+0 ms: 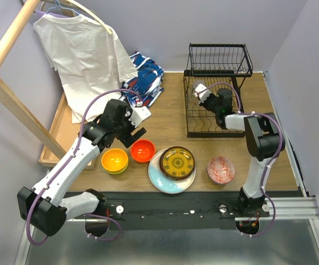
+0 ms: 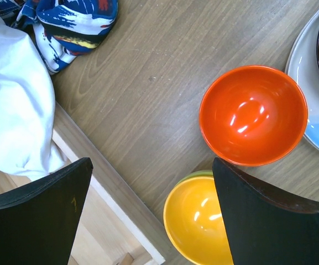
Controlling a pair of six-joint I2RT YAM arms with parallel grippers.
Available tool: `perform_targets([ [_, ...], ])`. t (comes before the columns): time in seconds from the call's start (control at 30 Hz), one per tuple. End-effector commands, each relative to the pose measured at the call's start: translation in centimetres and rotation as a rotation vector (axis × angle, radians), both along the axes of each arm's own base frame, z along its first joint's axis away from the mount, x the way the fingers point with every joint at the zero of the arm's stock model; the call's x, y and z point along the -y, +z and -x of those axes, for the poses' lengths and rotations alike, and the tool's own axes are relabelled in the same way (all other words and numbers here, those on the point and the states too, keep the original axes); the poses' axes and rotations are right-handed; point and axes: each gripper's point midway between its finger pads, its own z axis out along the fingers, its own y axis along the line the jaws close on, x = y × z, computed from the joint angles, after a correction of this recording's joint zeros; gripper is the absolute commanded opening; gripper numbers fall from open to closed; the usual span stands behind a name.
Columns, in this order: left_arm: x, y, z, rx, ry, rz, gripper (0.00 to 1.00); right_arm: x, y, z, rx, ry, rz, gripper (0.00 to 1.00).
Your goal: Load the mixed dishes into the dish rack
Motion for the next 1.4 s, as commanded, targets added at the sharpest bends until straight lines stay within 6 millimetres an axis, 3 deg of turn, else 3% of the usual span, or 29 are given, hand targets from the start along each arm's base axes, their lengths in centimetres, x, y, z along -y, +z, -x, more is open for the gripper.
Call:
perform_targets([
  [0.0, -0.8, 0.7, -0.3, 0.034, 0.019, -0.012, 0.99, -2.2, 1.2, 3.7, -0.075, 0.145, -0.047, 0.01],
  [0.1, -1.1, 0.2, -0.3, 0.034, 0.025, -0.015, 0.99, -3.4, 0.3, 4.1, -0.080, 0.173, -0.068, 0.01],
  [0.17, -1.2, 0.0, -0.1, 0.024, 0.029, -0.017, 0.99, -3.8, 0.8, 3.1, -0.063, 0.172, -0.079, 0.01],
  [0.23, -1.4, -0.1, 0.0, 0.013, 0.032, -0.021, 0.99, -3.8, -0.3, 2.3, -0.086, 0.158, -0.087, 0.01],
  [0.43, -1.7, -0.3, -0.2, 0.008, 0.040, -0.030, 0.99, -4.0, -0.6, -1.0, 0.014, 0.140, -0.070, 0.01],
  [0.6, -1.5, -0.8, -0.1, -0.007, 0.035, -0.023, 0.99, -2.7, 1.9, -2.4, 0.149, 0.038, -0.073, 0.01],
  [0.63, -1.4, -1.0, 0.0, -0.009, 0.032, -0.019, 0.99, -2.7, 2.1, -1.8, 0.161, 0.031, -0.072, 0.01],
  [0.73, -1.1, -1.6, 0.1, -0.012, 0.022, -0.007, 0.99, -1.8, 5.8, -0.4, 0.243, -0.011, -0.089, 0.12],
  [0.77, -0.7, -1.7, 0.2, -0.021, 0.005, 0.010, 0.99, -1.7, 4.9, 0.6, 0.207, 0.000, -0.082, 0.18],
  [0.8, -0.4, -1.9, 0.4, -0.032, -0.013, 0.022, 0.99, -1.9, 7.7, 1.4, 0.228, 0.023, -0.094, 0.23],
  [0.83, -0.1, -2.2, 0.6, -0.042, -0.026, 0.029, 0.99, -2.2, 5.5, 2.9, 0.097, 0.048, -0.078, 0.28],
  [0.87, 0.0, -2.2, 0.8, -0.049, -0.038, 0.033, 0.99, -3.4, 5.7, 4.3, 0.041, 0.134, -0.086, 0.37],
  [0.9, 0.5, -2.4, 1.1, -0.064, -0.064, 0.049, 0.99, -3.9, 7.1, 5.8, 0.012, 0.183, -0.094, 0.41],
  [0.93, 0.6, -2.5, 1.6, -0.079, -0.090, 0.045, 0.99, -4.2, 4.9, 8.2, -0.146, 0.216, -0.102, 0.43],
  [1.03, 1.5, -2.8, 3.3, -0.123, -0.182, 0.070, 0.99, -6.2, 5.0, 13.7, -0.354, 0.301, -0.192, 0.48],
  [1.1, 1.9, -3.1, 4.3, -0.143, -0.228, 0.082, 0.99, -6.9, 5.2, 16.1, -0.412, 0.312, -0.211, 0.50],
  [1.13, 2.5, -3.6, 5.5, -0.169, -0.272, 0.092, 0.98, -7.5, 5.1, 18.6, -0.459, 0.330, -0.211, 0.51],
  [1.2, 3.0, -4.3, 6.6, -0.183, -0.333, 0.082, 0.97, -7.8, 5.5, 20.6, -0.469, 0.342, -0.198, 0.54],
  [1.23, 3.4, -5.0, 7.6, -0.195, -0.373, 0.073, 0.96, -8.0, 4.8, 22.3, -0.519, 0.341, -0.194, 0.55],
  [1.27, 3.4, -5.3, 7.8, -0.184, -0.396, 0.047, 0.96, -7.8, 6.3, 22.8, -0.490, 0.331, -0.201, 0.57],
  [1.33, 3.6, -6.3, 8.5, -0.198, -0.425, -0.003, 0.95, -7.5, 6.4, 24.2, -0.551, 0.279, -0.222, 0.64],
  [1.37, 3.8, -6.5, 8.9, -0.207, -0.439, -0.020, 0.94, -6.9, 7.5, 23.7, -0.537, 0.224, -0.232, 0.66],
])
